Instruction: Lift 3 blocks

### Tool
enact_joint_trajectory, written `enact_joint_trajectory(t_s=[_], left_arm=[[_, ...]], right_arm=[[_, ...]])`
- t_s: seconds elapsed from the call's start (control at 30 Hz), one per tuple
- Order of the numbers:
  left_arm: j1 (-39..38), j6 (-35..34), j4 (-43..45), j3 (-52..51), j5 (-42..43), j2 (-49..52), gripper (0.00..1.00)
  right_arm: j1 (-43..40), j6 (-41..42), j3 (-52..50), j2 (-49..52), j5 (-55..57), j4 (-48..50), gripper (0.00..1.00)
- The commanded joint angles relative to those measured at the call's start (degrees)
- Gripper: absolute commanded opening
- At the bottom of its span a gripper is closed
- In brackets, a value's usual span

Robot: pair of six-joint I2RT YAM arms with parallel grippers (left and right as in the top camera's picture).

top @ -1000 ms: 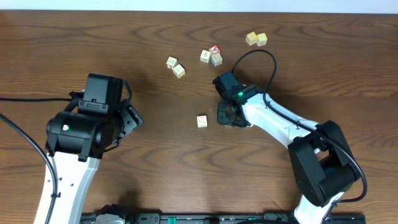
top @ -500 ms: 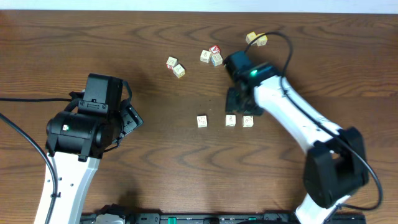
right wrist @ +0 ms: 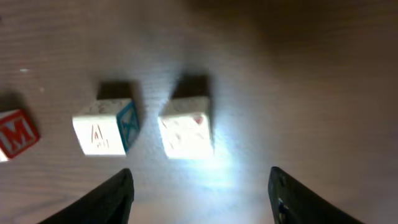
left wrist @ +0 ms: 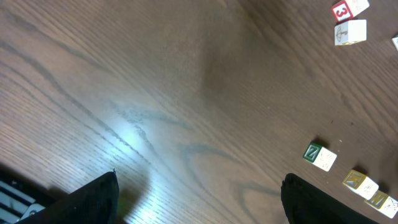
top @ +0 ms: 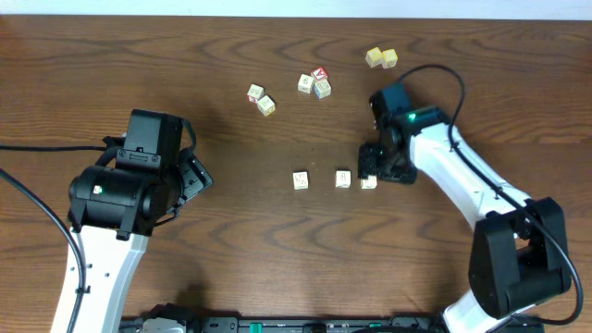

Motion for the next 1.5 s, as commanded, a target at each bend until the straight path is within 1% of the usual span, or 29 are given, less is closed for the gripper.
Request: enact_joint_trajectory(t_s=[0.0,0.1,0.23,0.3,0.33,0.43,0.63,0.67,0.73,0.8,0.93,1.0,1.07,1.1,1.2,1.23,1.3,1.37,1.4,1.47], left_arm=[[0.35,-0.74,-0.22,-0.20,-0.90,0.22,0.84],[0.35,-0.74,-0.20,-0.20,-0.90,0.22,0.84],[0.35,-0.76,-0.20,-0.20,-0.90,0.22,0.84],[0.35,-0.76,-0.20,-0.20,-0.90,0.22,0.84],[0.35,-0.74,-0.20,-0.20,-0.90,0.22,0.84],[0.35,-0.76,-0.20,-0.20,-0.87,0.22,0.84],[0.35,-0.44,0.07,-0.20,2.43,0.35,0.83],[0.35,0.76,0.52,-0.20,3.21,0.55,0.82],[0.35,5.51,2.08,-0.20,5.97,1.49,0.79],[0.22,8.66,2.91,-0.20,8.74,3.43,0.77],[0.02,9.31,2.93,-0.20,11.02,7.32,0.76],[0.02,10.84,3.45,-0.20,12.74,9.66,0.73],[0.00,14.93,4.94,-0.20,15.98,12.33,0.71],[-0.26,18.27,6.56,-0.20,18.75,14.73,0.70],[-0.81,18.86,9.14,-0.20,19.52,18.97,0.70],[-1.01,18.86,9.99,-0.20,19.52,20.59,0.66],[-1.42,18.86,11.15,-0.20,20.04,23.58,0.50],[-2.05,18.86,12.02,-0.20,21.73,26.64,0.38],[-2.54,18.86,12.68,-0.20,22.95,28.35,0.32],[-3.72,18.84,14.40,-0.20,25.07,31.41,0.24]], right_arm=[[0.11,-2.38,-3.72,0.37,-3.06,3.85,0.66],[0.11,-2.56,-5.35,0.39,-1.66,6.16,0.65],[0.31,-2.47,-7.02,0.46,-0.92,8.85,0.57],[0.28,-1.99,-7.54,0.46,-0.61,9.66,0.49],[0.31,-1.62,-7.61,0.46,-0.31,9.79,0.47],[0.35,-0.52,-7.63,0.46,1.16,9.97,0.45],[0.70,0.35,-7.63,0.63,1.40,10.58,0.45],[0.79,0.72,-7.63,0.66,1.40,10.62,0.45],[0.94,1.20,-7.63,0.74,1.40,10.84,0.45],[0.94,1.20,-7.63,0.81,1.40,10.91,0.45],[0.92,1.38,-7.63,1.16,0.72,10.88,0.47],[0.94,1.38,-7.63,1.16,-0.15,11.21,0.48],[0.90,1.38,-7.32,1.01,-1.29,11.39,0.50],[0.70,1.38,-6.49,0.81,-2.21,10.97,0.53],[-0.33,2.12,-3.10,0.02,-2.51,7.65,0.61],[-0.87,2.47,-1.36,-0.24,-2.49,5.64,0.62],[-2.34,2.45,2.49,-0.55,-2.49,1.38,0.63],[-4.24,2.45,6.12,-0.55,-2.49,-2.91,0.61],[-5.35,2.45,7.67,-0.55,-2.49,-4.92,0.56],[-7.13,2.43,9.01,-0.55,-2.51,-7.04,0.43]])
